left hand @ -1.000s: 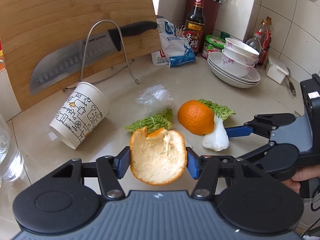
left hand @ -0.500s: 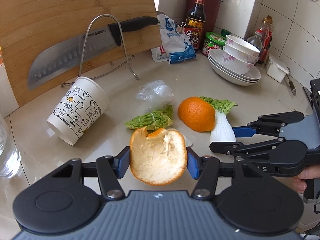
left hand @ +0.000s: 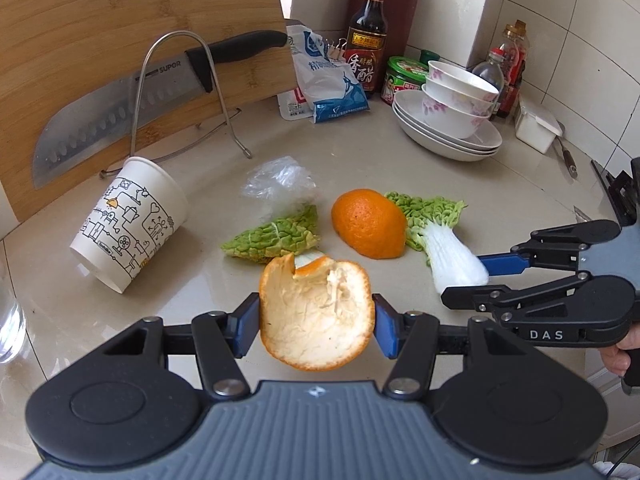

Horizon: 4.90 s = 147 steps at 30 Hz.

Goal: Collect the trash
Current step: 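Hold the peel in the left tool while the right tool reaches the cabbage leaf, then close the right tool on the white stem of the cabbage leaf and lift, then carry the peel and cabbage leaf with both tools over the white bucket, then open the right tool to drop the leaf while the left tool drops the peel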

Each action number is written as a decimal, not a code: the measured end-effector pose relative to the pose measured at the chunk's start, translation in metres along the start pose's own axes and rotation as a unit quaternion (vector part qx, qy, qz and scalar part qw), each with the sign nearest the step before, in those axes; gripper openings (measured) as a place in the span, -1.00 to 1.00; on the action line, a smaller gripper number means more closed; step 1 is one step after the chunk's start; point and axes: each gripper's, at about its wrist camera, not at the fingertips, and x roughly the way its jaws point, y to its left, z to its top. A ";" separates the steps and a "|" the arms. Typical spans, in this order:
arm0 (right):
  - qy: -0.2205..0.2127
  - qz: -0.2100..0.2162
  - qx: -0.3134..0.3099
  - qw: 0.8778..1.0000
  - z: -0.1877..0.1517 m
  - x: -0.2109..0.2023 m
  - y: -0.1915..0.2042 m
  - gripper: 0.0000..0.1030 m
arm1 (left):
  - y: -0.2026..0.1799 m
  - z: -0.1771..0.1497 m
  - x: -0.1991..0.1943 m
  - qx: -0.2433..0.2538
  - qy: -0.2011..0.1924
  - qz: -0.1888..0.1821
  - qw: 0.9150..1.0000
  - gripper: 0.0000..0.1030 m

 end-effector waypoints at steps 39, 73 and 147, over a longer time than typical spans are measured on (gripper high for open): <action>-0.049 -0.066 0.014 0.997 0.012 -0.017 -0.003 -0.91 | -0.014 0.001 0.005 0.010 0.011 -0.032 0.999 0.11; -0.053 -0.081 -0.024 0.995 -0.008 -0.029 0.003 -0.81 | -0.028 0.001 0.005 0.040 0.016 -0.046 0.998 0.10; 0.080 -0.240 0.287 0.924 -0.333 -0.119 -0.192 1.00 | -0.396 -0.071 0.108 0.300 0.125 -0.238 0.915 0.03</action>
